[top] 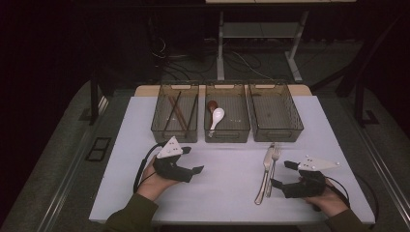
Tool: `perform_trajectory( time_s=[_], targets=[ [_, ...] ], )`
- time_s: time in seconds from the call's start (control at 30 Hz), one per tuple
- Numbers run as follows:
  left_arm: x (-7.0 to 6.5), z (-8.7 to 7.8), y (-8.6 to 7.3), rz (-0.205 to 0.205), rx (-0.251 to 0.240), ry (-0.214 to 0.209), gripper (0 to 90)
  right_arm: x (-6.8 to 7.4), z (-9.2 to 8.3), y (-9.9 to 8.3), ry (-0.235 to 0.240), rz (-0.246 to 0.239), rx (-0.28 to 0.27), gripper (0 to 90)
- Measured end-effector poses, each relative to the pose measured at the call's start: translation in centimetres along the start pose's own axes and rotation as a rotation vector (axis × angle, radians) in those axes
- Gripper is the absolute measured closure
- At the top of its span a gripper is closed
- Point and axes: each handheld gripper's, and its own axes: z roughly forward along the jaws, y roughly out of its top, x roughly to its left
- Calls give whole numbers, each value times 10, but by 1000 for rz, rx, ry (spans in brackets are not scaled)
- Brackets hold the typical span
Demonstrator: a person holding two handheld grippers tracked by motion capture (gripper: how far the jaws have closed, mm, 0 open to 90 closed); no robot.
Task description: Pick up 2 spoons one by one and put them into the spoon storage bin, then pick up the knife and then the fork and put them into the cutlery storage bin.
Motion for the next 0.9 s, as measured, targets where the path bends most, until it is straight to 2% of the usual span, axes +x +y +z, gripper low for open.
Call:
perform_trajectory(
  time_s=[0.17, 0.37, 0.57, 0.73, 0.9],
  targets=[
    [-2, -10, -14, 0, 8, -6, 173, 1, 0, 0, 0, -4, 2, 125],
    [-2, -17, -29, -38, 17, -15, 144, 1, 0, 1, 8, 2, 2, 125],
    [-2, -18, -34, -38, 24, 3, 125, 2, 1, 0, 14, 0, 9, 125],
    [-2, -16, -35, -55, 34, 12, 40, 2, 0, 0, 21, 0, 13, 125],
    [-1, -16, -35, -72, 27, 10, 24, 1, -1, 5, 27, -2, 57, 124]
  ],
)
